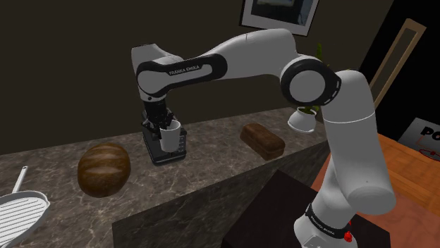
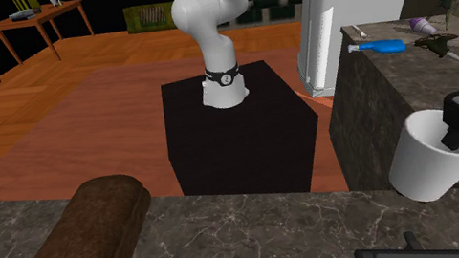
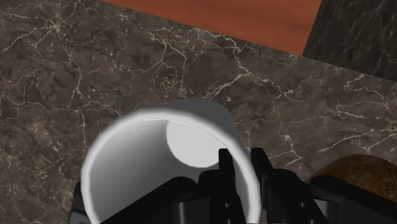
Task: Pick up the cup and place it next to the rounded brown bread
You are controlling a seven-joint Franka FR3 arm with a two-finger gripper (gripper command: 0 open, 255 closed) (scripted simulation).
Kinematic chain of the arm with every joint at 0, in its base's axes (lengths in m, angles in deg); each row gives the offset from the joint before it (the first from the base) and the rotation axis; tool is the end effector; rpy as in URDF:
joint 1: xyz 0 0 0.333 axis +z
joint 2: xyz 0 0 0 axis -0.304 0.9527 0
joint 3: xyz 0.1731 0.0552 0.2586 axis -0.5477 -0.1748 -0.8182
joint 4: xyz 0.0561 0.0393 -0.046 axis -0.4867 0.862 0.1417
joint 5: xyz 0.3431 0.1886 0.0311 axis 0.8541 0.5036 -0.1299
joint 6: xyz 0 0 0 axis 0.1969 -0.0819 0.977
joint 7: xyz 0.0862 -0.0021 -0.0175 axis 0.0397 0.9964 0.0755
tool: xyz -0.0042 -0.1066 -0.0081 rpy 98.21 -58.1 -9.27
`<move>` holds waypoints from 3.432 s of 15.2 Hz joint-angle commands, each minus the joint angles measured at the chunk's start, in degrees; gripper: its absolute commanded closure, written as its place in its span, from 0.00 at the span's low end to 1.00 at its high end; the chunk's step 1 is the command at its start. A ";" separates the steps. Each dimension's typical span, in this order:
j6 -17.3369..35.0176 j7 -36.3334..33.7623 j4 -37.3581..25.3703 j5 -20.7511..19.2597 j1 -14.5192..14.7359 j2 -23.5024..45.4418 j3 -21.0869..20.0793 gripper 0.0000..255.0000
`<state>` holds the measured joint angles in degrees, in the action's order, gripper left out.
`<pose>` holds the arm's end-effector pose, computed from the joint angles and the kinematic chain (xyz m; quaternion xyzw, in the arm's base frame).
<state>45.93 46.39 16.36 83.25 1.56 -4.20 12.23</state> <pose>0.6540 0.2421 0.3887 0.9979 -0.0079 -0.0381 0.0521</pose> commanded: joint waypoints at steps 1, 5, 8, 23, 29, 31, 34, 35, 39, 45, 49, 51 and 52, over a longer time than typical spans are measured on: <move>1.24 -0.10 0.63 -0.04 -0.01 0.57 0.02 1.00; 3.84 -0.29 2.37 -0.13 -0.03 1.43 0.05 1.00; 5.72 -0.44 3.50 -0.20 -0.04 2.20 0.08 1.00; 14.38 -1.14 7.00 -0.62 -0.01 7.38 0.29 1.00; 17.50 -1.42 7.49 -0.81 0.03 10.01 0.40 1.00; 18.70 -1.53 7.51 -0.88 0.06 11.20 0.45 1.00; 18.70 -1.53 7.51 -0.88 0.06 11.20 0.45 1.00; 18.70 -1.53 7.51 -0.88 0.06 11.20 0.45 1.00; 18.70 -1.53 7.51 -0.88 0.06 11.20 0.45 1.00; 18.68 -1.53 7.48 -0.88 0.06 11.21 0.45 0.00; 13.13 -1.33 5.12 -0.58 0.26 8.03 0.22 0.00; 13.14 -1.33 5.12 -0.58 0.26 8.02 0.22 0.00; 13.13 -1.33 5.12 -0.58 0.26 8.03 0.22 0.00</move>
<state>59.23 45.04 21.52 82.66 1.83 3.92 12.46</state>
